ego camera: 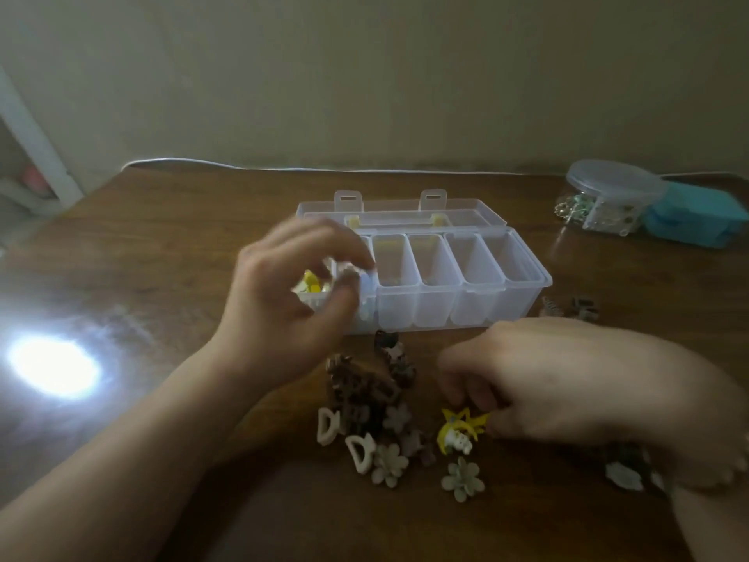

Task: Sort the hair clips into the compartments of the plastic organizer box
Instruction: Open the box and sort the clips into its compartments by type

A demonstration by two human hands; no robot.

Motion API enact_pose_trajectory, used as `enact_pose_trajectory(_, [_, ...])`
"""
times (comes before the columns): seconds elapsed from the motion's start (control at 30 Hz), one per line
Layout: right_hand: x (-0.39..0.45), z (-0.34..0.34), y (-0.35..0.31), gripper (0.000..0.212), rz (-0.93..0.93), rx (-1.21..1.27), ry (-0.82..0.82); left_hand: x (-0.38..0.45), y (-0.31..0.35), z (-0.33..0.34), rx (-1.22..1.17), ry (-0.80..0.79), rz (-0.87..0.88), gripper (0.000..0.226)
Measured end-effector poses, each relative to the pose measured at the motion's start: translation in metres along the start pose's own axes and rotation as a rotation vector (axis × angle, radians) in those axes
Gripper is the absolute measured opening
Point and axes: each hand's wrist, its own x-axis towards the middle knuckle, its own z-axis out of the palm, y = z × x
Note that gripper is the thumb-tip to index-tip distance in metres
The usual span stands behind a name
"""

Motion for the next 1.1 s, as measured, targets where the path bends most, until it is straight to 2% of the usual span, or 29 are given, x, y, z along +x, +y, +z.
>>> enact_pose_trajectory(0.07, [-0.004, -0.003, 0.003, 0.024, 0.022, 0.060, -0.001, 0.001, -0.009, -0.001, 0.178, 0.221, -0.155, 0.016])
enact_pose_trajectory(0.1, [-0.007, -0.005, 0.006, 0.025, 0.033, 0.086, 0.020, 0.001, -0.012, -0.001, 0.211, 0.250, -0.264, 0.020])
enact_pose_trajectory(0.2, [-0.013, -0.008, 0.018, 0.029, -0.003, 0.128, 0.138, -0.001, -0.024, 0.002, 0.174, 0.100, -0.569, 0.036])
enact_pose_trajectory(0.27, [-0.013, -0.009, 0.025, 0.033, -0.049, 0.169, 0.202, 0.001, -0.027, 0.003, -0.048, 0.078, -0.784, 0.042])
enact_pose_trajectory(0.33, [-0.011, -0.008, 0.029, 0.034, -0.109, 0.187, 0.277, 0.006, -0.026, 0.001, -0.407, 0.126, -1.038, 0.041])
enact_pose_trajectory(0.4, [-0.007, -0.007, 0.034, 0.028, -0.196, 0.171, 0.419, 0.008, -0.027, -0.001, -0.628, 0.189, -1.195, 0.033])
enact_pose_trajectory(0.5, [-0.002, -0.010, 0.028, 0.011, -0.251, 0.245, 0.620, 0.008, -0.029, -0.001, -0.697, 0.255, -1.272, 0.027])
enact_pose_trajectory(0.6, [0.008, -0.012, 0.010, 0.009, -0.279, 0.387, 0.802, 0.009, -0.025, 0.000, -0.726, 0.243, -1.286, 0.028])
enact_pose_trajectory(0.7, [0.032, -0.006, -0.007, 0.003, -0.146, 0.512, 0.996, 0.009, -0.023, 0.003, -0.678, 0.205, -1.248, 0.027])
enact_pose_trajectory(0.77, [0.052, -0.002, -0.013, 0.005, -0.019, 0.431, 1.096, 0.009, -0.021, 0.002, -0.674, 0.195, -1.240, 0.027])
enact_pose_trajectory(0.8, [0.059, -0.001, -0.015, 0.006, 0.028, 0.387, 1.099, 0.010, -0.021, 0.002, -0.683, 0.189, -1.242, 0.027])
enact_pose_trajectory(0.87, [0.067, 0.000, -0.016, 0.016, 0.054, 0.333, 1.005, 0.009, -0.020, 0.000, -0.703, 0.164, -1.249, 0.028])
enact_pose_trajectory(0.97, [0.061, -0.003, -0.011, 0.032, -0.044, 0.389, 0.879, 0.009, -0.020, 0.000, -0.713, 0.118, -1.246, 0.034])
enact_pose_trajectory(1.03, [0.049, -0.006, 0.001, 0.023, -0.067, 0.446, 0.935, 0.008, -0.020, 0.001, -0.707, 0.096, -1.234, 0.042])
enact_pose_trajectory(1.1, [0.033, -0.009, 0.016, 0.013, -0.040, 0.518, 1.057, 0.008, -0.019, 0.002, -0.690, 0.083, -1.208, 0.052])
